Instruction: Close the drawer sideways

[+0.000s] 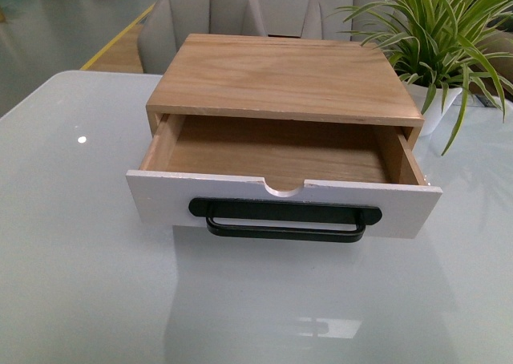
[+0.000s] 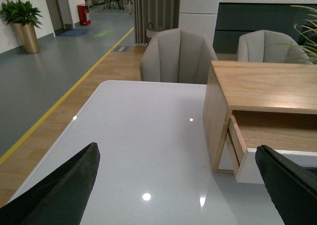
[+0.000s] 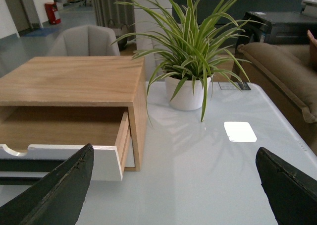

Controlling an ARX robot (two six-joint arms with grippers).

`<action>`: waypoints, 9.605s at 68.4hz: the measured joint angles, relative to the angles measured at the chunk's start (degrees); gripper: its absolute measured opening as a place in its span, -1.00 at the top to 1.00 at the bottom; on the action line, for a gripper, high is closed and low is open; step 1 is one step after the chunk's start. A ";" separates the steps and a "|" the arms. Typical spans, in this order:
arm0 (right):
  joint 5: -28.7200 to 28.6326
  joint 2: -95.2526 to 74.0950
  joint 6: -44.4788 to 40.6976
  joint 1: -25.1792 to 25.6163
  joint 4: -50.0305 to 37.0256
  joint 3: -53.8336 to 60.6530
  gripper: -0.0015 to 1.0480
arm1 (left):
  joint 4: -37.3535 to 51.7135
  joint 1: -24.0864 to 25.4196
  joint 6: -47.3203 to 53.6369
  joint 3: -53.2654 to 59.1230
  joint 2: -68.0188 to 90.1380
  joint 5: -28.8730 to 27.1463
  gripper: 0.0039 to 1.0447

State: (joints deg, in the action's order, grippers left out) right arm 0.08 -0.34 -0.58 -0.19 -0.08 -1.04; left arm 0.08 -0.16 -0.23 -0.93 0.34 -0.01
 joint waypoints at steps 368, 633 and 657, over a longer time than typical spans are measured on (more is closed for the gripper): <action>-16.55 -111.51 -70.66 -21.16 -26.73 -38.45 -0.83 | 29.73 -26.84 44.22 -45.72 117.09 21.77 -0.84; -0.04 -54.58 -0.11 -0.02 -50.97 -1.90 0.96 | 38.49 -7.19 -0.26 -7.04 46.51 -6.99 0.96; -0.04 -35.43 -0.07 -0.02 -34.77 0.00 0.96 | 29.55 -0.09 -0.02 -1.97 32.44 0.04 0.97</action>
State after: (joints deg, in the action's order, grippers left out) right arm 0.03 -35.77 -0.64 -0.21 -34.85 -1.04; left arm 29.63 -0.25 -0.25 -2.90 32.77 0.03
